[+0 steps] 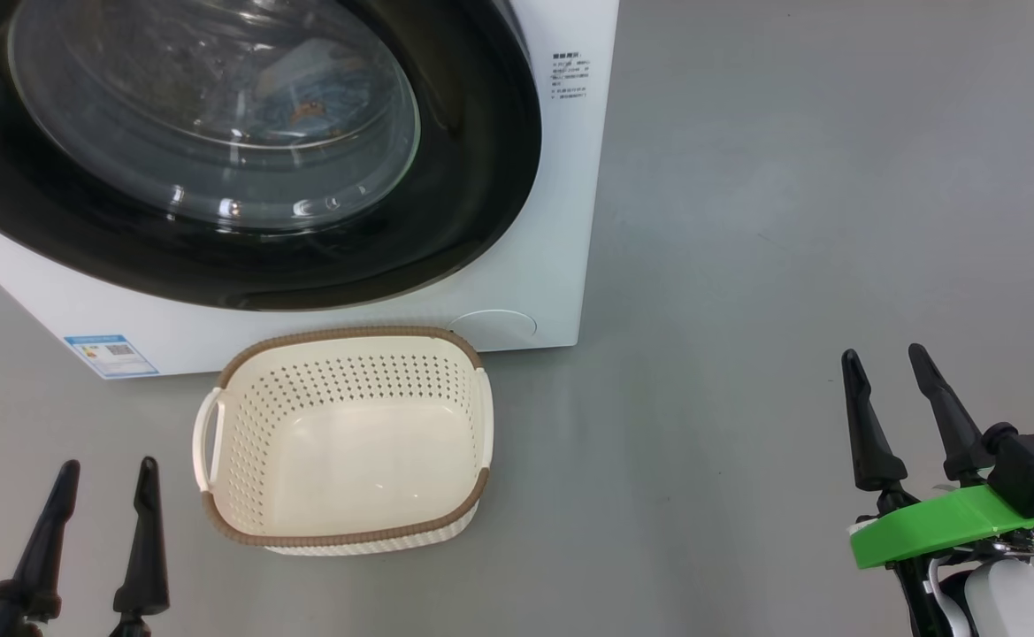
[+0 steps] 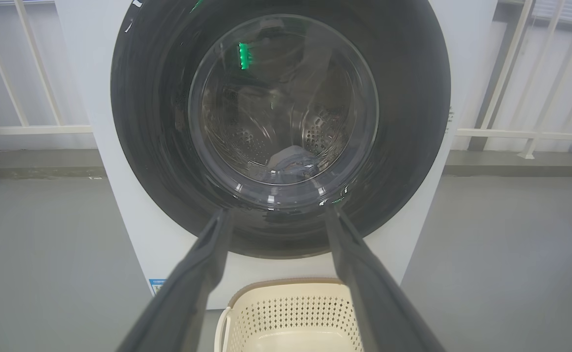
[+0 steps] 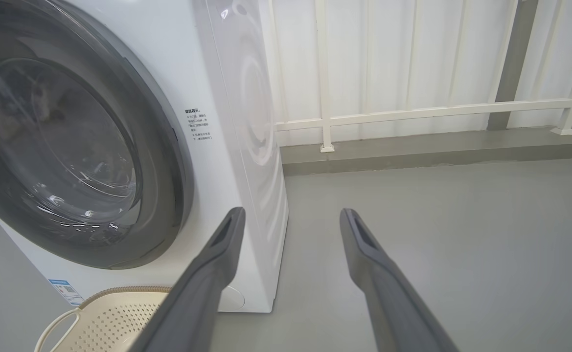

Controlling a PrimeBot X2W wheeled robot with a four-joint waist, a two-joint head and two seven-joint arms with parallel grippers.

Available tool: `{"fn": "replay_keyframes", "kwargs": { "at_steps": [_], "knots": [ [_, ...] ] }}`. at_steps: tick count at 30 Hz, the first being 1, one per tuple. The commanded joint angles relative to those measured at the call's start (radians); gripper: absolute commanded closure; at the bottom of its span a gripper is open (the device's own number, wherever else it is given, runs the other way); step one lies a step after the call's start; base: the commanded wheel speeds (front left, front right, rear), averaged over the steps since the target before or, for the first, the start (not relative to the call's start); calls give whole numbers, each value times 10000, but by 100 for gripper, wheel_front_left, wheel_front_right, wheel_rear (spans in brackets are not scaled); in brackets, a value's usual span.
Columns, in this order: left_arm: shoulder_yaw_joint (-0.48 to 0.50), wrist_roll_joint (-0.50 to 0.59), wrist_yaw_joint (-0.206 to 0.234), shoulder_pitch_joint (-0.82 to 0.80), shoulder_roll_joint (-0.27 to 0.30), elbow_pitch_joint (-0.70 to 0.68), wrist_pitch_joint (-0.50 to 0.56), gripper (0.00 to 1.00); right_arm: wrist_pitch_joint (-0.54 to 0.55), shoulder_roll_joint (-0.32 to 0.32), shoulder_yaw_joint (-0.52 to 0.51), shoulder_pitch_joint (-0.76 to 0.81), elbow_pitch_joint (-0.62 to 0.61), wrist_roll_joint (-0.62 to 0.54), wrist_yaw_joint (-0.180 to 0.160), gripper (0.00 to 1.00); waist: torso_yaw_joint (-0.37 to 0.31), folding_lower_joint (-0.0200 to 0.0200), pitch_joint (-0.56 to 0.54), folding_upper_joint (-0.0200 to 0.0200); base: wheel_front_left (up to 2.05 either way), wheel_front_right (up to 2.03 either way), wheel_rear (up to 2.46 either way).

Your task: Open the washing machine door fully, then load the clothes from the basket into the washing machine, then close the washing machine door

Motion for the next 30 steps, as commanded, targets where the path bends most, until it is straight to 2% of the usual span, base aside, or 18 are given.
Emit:
{"fn": "replay_keyframes", "kwargs": {
  "at_steps": [1,29,30],
  "knots": [
    [377,101,6,-135,260,-308,-63,0,-49,-75,159,-52,-290,-21,-25,0,11,0,-5,0,0,0,0],
    [513,148,6,-151,133,-248,-63,0,-49,-96,182,-54,-318,-49,-25,0,62,0,0,0,0,0,0],
    [142,68,0,-2,-51,0,0,100,0,-1,-15,0,-44,-6,2,100,61,1,0,0,0,0,0]
  ]
}}
